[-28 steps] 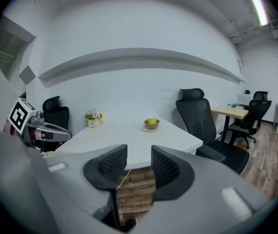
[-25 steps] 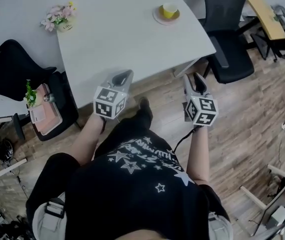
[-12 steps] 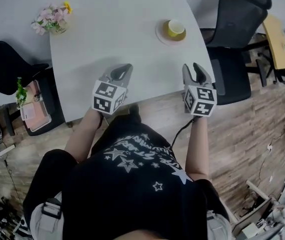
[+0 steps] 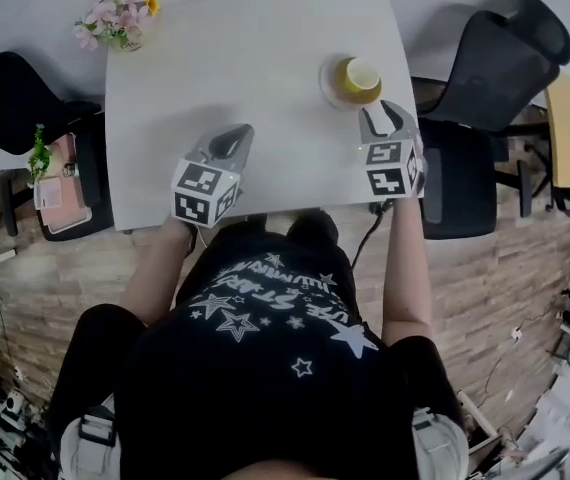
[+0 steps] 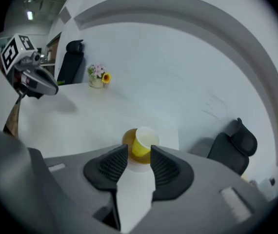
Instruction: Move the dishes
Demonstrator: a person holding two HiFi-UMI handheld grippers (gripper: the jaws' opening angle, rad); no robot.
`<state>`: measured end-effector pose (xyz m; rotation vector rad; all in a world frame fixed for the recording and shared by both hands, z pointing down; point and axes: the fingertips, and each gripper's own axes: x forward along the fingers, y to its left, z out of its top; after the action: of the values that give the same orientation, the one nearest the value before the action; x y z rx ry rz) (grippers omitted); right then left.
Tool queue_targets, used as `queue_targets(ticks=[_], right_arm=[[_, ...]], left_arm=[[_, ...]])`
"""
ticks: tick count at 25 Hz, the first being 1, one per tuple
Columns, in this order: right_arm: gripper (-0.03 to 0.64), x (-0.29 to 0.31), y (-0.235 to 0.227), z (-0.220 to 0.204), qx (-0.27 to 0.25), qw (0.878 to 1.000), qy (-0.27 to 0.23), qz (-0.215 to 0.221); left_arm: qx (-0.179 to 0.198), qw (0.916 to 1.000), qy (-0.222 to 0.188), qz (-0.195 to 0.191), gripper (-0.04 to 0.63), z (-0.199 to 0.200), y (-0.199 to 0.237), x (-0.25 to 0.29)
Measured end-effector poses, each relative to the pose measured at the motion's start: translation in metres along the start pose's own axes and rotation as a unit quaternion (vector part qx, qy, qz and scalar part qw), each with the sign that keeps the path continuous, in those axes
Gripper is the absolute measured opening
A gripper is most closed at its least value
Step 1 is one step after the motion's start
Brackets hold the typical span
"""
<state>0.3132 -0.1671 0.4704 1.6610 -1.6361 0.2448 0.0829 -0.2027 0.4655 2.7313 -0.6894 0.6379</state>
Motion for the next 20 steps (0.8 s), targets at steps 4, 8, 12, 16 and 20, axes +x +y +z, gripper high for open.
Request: queue_targets(ticks=[4,8,12,16,20], right_arm=[[0.133,0.032,-0.008,0.006,-0.095,0.995,0.015,0.036],[0.133,0.059,0.001,0.007,-0.18,0.98,0.022,0.087],[0.089,0.073,0.004,0.008,-0.208,0.972,0.026,0.103],[0.038,0.076,0.007,0.007,-0.217,0.968,0.034,0.12],[0.026,0.071,0.006,0.012,-0.214,0.967,0.032,0.135]], left_arm=[[-0.02,0.9985,-0.006,0.05,0.011,0.007,0.001,0.002],[-0.042,0.9942,-0.009,0.099,0.011,0.009,0.0,0.001],[-0.056,0.9899,-0.009,0.13,0.011,0.006,-0.003,-0.003],[-0.058,0.986,-0.009,0.156,0.011,0.004,-0.003,-0.008],[-0.07,0.9818,-0.018,0.176,0.011,0.002,0.0,-0.013]])
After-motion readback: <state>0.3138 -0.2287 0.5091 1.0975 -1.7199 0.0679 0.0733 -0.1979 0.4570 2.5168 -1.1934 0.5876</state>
